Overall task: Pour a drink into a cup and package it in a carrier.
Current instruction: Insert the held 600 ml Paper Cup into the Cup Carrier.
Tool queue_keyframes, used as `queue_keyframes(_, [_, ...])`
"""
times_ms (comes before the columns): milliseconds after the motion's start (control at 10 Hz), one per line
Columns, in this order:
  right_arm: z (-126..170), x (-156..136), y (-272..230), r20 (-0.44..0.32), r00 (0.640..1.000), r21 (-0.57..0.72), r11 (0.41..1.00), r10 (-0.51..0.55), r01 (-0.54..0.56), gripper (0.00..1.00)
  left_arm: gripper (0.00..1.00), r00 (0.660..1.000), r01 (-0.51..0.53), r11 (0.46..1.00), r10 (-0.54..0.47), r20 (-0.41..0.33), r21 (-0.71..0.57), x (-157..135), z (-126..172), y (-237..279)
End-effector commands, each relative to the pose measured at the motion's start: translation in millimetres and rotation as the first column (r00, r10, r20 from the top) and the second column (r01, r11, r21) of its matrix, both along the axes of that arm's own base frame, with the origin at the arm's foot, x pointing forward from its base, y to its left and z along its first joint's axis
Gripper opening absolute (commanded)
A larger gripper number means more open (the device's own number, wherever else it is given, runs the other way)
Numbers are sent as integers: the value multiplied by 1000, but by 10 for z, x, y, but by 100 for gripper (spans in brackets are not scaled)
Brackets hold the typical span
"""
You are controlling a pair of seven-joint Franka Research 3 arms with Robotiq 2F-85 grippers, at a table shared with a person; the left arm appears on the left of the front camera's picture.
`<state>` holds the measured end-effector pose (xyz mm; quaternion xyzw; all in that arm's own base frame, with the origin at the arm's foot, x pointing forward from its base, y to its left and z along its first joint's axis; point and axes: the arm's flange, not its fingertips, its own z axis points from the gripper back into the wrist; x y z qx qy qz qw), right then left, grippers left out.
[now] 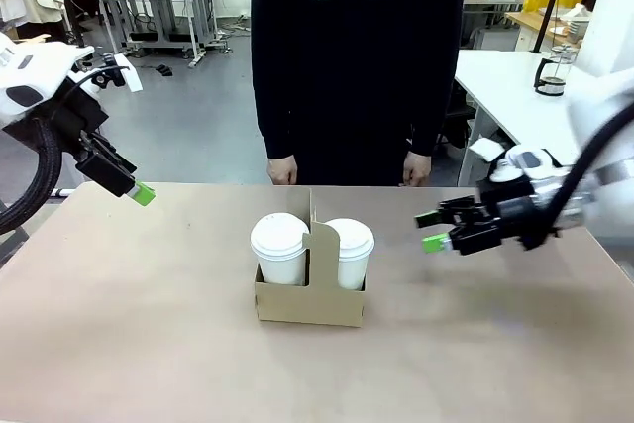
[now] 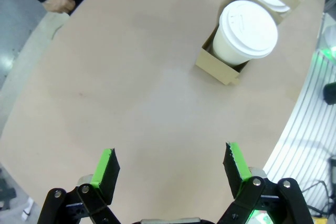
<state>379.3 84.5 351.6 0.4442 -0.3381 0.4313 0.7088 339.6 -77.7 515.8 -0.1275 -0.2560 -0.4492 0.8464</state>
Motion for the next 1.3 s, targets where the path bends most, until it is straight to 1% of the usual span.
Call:
queue_keyframes(0, [402, -502, -164, -152, 960, -58, 972, -234, 228, 100, 100, 1000, -8, 1000, 8, -8, -1, -7, -4, 2])
queue_keyframes(100, [492, -678, -282, -178, 934, -93, 951, -309, 296, 100, 100, 1000, -8, 1000, 8, -8, -1, -7, -4, 2])
queue_keyframes(200, [563, -834, -381, -189, 917, -119, 935, -353, 335, 100, 100, 1000, -8, 1000, 8, -8, -1, -7, -4, 2])
queue_keyframes(300, [592, -951, -481, -187, 898, -165, 914, -399, 372, 100, 100, 1000, -8, 1000, 8, -8, -1, -7, -4, 2])
queue_keyframes(400, [550, -1008, -608, -200, 870, -233, 884, -451, 405, 100, 100, 1000, -8, 1000, 8, -8, -1, -7, -4, 2])
queue_keyframes(600, [433, -1034, -734, -197, 883, -246, 893, -426, 376, 100, 100, 1000, -8, 1000, 8, -8, -1, -7, -4, 2])
queue_keyframes(700, [365, -1032, -802, -191, 879, -281, 882, -437, 378, 100, 100, 1000, -8, 1000, 8, -8, -1, -7, -4, 2])
queue_keyframes(800, [293, -997, -848, -181, 866, -340, 856, -466, 389, 100, 100, 1000, -8, 1000, 8, -8, -1, -7, -4, 2])
queue_keyframes(900, [197, -877, -854, -189, 850, -356, 841, -491, 406, 100, 100, 1000, -8, 1000, 8, -8, -1, -7, -4, 2])
queue_keyframes(1000, [727, -122, -944, -176, 883, -290, 880, -436, 376, 100, 100, 1000, -8, 1000, 8, -8, -1, -7, -4, 2])
queue_keyframes(1200, [727, -122, -944, -176, 883, -290, 880, -436, 376, 100, 100, 1000, -8, 1000, 8, -8, -1, -7, -4, 2])
